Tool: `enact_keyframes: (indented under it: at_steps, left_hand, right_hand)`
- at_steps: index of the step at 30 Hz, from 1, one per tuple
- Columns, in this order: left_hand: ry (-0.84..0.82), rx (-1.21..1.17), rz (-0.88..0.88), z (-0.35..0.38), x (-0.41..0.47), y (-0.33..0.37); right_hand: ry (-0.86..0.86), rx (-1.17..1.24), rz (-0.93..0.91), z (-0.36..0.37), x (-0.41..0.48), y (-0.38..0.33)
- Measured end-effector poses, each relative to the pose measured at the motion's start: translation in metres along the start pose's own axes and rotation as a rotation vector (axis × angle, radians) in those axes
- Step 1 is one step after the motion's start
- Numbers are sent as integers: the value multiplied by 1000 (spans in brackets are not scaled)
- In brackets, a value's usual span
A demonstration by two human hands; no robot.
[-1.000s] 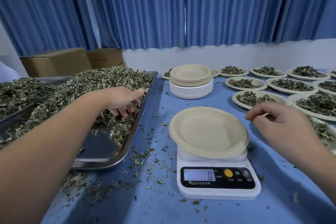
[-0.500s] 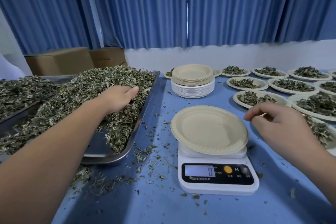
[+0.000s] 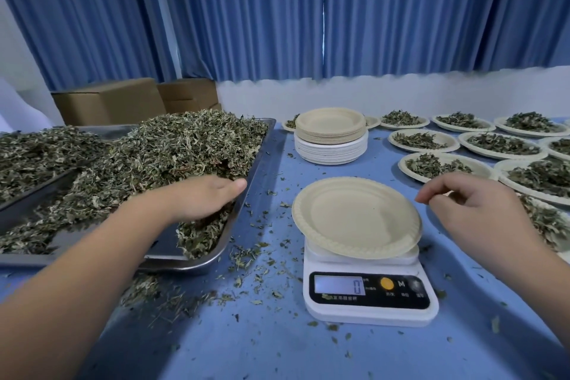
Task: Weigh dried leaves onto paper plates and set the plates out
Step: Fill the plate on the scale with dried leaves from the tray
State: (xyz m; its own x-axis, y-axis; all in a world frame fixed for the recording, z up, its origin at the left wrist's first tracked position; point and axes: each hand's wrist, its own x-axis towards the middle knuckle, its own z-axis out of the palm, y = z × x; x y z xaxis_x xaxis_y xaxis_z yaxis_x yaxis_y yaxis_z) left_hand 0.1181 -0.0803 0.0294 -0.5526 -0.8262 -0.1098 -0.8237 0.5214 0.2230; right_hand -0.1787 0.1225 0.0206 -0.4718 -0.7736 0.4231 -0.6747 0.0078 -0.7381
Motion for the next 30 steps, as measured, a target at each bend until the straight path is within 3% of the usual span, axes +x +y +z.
enact_keyframes:
  at_steps: [2, 13, 30]
  left_hand:
    - [-41, -2, -31, 8, -17, 1]
    - [198, -57, 11, 33, -76, 7]
    - [254, -123, -65, 30, -80, 3]
  right_hand:
    - [-3, 6, 2, -1, -1, 0]
    - [27, -22, 9, 1, -2, 1]
    - [36, -39, 1, 5, -3, 6]
